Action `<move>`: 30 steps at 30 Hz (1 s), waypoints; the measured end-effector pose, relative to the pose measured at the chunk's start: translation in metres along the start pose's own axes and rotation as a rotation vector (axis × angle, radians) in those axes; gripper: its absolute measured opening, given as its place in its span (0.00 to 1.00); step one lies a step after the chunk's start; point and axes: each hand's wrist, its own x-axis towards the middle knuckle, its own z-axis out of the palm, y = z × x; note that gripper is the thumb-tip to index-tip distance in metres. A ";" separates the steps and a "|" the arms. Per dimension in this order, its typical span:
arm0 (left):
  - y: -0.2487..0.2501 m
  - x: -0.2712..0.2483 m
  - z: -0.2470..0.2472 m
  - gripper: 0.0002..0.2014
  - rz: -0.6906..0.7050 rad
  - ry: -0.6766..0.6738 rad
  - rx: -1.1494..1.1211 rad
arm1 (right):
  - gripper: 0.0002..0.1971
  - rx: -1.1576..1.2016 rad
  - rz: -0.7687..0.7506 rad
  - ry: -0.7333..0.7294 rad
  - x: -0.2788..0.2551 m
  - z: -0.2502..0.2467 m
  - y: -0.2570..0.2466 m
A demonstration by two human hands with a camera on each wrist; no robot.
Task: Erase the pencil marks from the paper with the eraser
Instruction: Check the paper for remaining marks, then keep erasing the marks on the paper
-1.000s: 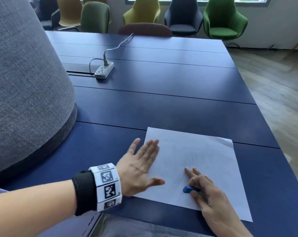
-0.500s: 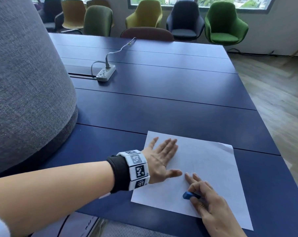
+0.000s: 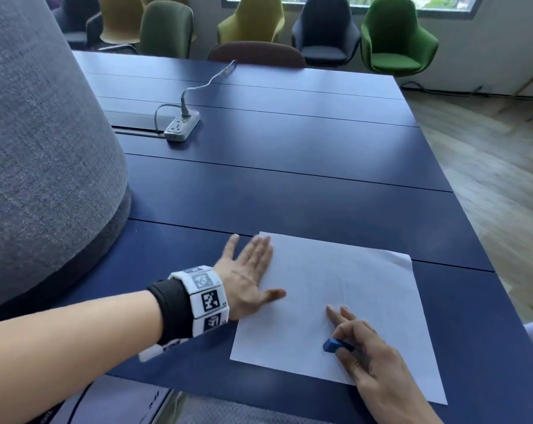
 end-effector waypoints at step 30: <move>-0.023 0.008 -0.035 0.64 0.177 0.070 -0.130 | 0.03 -0.365 0.002 0.078 0.114 -0.026 -0.069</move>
